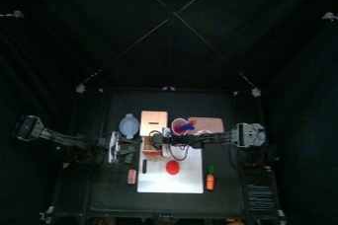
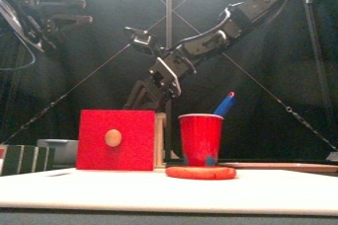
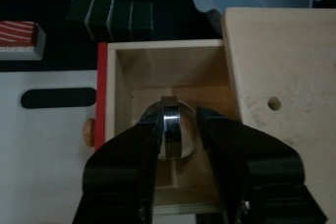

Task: Get the cutter from the drawer then cut the dough then place the extra dough in the bowl
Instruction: Place the cutter on the board

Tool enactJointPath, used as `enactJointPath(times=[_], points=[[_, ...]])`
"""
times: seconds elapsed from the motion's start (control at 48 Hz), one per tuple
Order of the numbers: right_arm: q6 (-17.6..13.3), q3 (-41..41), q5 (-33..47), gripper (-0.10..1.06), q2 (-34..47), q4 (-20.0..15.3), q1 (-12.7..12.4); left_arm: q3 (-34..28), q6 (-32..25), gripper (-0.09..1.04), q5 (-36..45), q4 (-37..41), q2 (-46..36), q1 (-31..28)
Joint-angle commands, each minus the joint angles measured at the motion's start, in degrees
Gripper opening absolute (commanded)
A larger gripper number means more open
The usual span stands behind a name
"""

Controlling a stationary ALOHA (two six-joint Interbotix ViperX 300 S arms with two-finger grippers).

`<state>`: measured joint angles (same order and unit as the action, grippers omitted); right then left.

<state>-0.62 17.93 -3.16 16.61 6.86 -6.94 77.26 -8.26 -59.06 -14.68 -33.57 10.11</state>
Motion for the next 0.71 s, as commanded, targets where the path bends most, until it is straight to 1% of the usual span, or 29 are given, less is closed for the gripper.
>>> enactJointPath(times=[0.021, 0.125, 0.396, 0.708], points=[[-0.18, -0.62, -0.7, 0.49, -0.53, 0.09, -0.09, -0.62, 0.0, 0.79, -0.44, -0.26, 0.0, -0.18], [-0.09, -0.62, -0.79, 0.44, -0.79, 0.09, 0.26, -0.53, 0.0, 0.79, -0.44, -0.35, 0.0, -0.18], [-0.18, -0.79, -1.41, 0.44, -1.05, 0.09, 0.88, 0.0, 0.0, 0.79, -0.44, -2.64, 0.0, -0.18], [-0.09, -1.49, -1.41, 0.44, -3.78, 0.09, 2.9, 0.09, 0.0, 0.79, -0.44, -3.08, 0.09, -0.18]])
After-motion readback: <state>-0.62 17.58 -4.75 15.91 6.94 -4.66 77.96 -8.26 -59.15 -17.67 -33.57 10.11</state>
